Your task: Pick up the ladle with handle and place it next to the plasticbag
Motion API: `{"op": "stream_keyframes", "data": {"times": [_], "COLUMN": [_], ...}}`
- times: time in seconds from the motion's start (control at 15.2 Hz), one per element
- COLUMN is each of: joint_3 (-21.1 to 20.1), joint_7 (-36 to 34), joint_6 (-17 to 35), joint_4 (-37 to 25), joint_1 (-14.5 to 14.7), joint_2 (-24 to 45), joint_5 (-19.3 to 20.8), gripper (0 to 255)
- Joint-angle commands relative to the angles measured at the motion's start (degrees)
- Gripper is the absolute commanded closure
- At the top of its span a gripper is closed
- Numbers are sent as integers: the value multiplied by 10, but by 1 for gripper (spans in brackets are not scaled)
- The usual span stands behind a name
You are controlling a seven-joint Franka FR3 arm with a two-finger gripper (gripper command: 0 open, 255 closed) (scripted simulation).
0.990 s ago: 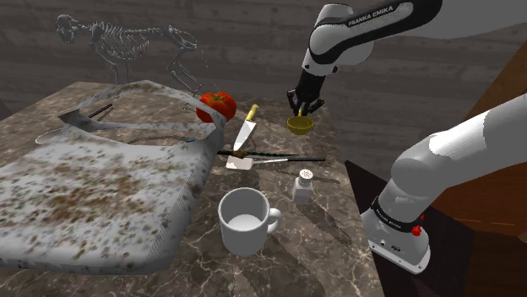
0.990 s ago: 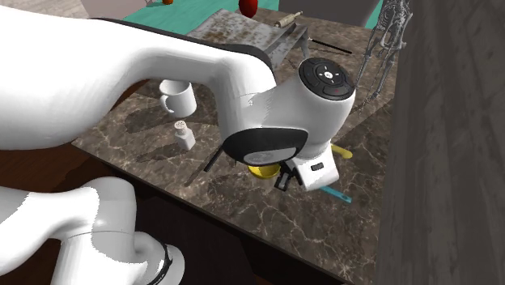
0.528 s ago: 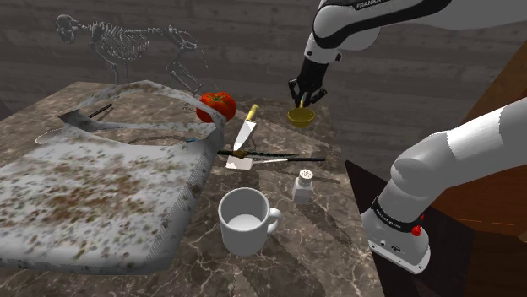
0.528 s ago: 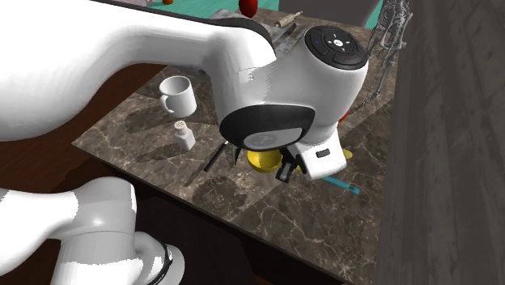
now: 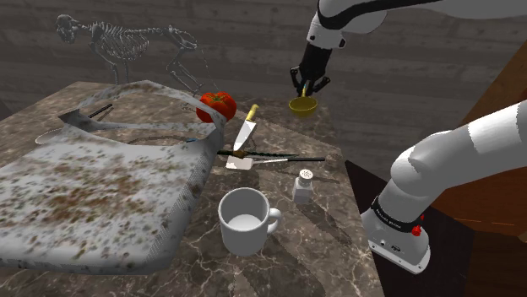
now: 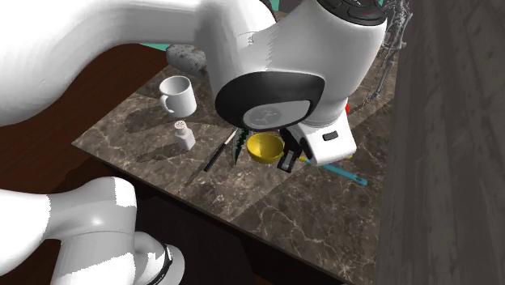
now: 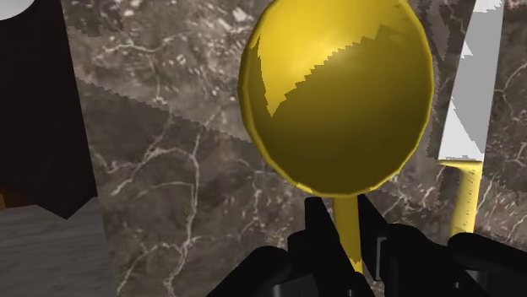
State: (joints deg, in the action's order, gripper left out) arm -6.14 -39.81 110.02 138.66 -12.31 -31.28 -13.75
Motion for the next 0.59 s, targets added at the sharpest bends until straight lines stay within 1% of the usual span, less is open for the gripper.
{"op": "stream_keyframes", "data": {"times": [0.0,0.53], "joint_3": [2,6], "joint_7": [-2,-12], "joint_6": [-18,-78], "joint_4": [-18,-78], "joint_1": [-1,-2], "joint_2": [0,-1], "joint_5": [2,8], "gripper": [255,255]}}
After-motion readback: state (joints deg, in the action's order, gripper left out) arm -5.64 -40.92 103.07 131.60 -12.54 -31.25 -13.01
